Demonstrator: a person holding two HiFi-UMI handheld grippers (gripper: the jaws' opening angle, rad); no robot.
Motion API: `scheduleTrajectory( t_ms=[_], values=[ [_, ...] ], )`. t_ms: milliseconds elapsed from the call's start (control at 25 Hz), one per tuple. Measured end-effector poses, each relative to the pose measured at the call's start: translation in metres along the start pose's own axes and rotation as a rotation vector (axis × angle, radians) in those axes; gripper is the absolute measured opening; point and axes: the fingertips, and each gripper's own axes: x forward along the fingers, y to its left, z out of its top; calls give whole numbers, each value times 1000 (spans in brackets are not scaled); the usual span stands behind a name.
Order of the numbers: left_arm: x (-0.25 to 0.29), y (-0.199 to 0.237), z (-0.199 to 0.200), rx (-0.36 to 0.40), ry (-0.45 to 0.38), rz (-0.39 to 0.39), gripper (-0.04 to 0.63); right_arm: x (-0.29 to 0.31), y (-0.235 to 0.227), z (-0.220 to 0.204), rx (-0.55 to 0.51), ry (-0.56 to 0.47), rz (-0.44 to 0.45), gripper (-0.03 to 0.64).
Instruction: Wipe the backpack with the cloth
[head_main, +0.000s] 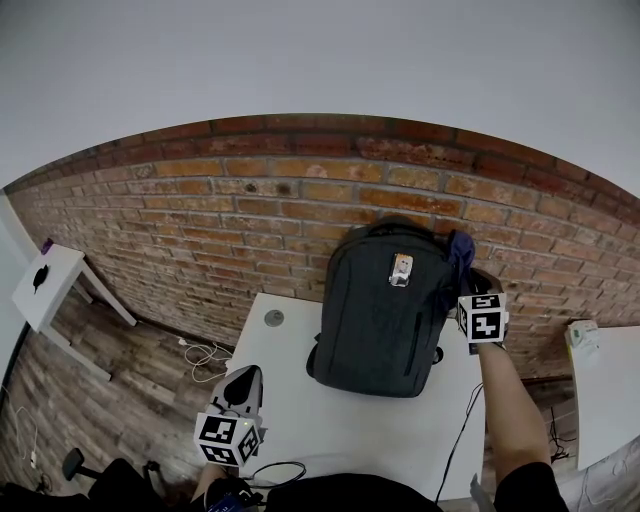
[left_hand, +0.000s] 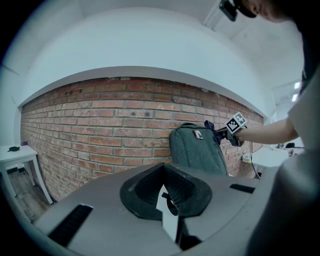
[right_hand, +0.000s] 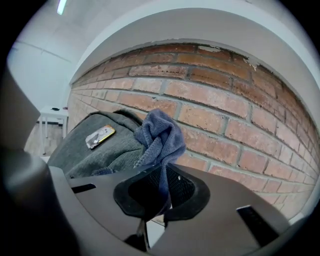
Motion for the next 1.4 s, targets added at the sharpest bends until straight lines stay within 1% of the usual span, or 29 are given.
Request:
scheduleTrajectory(
  t_ms=[240, 560, 800, 1000, 1400],
  values=[
    [2, -4, 2, 3, -5, -12, -3, -7, 6, -10, 14, 5, 9, 29],
    [6, -12, 2, 6, -2, -34, -3, -17, 18, -40, 10, 57, 31, 29],
    [8, -15, 2, 7, -5, -40, -3, -21, 29, -66, 6, 95, 48, 29],
    [6, -13, 2, 3, -6, -32, -3, -27, 42, -88, 29, 126, 59, 29],
    [7, -14, 0, 2, -2, -37, -2, -42, 79, -139, 45, 195, 110, 29]
  ],
)
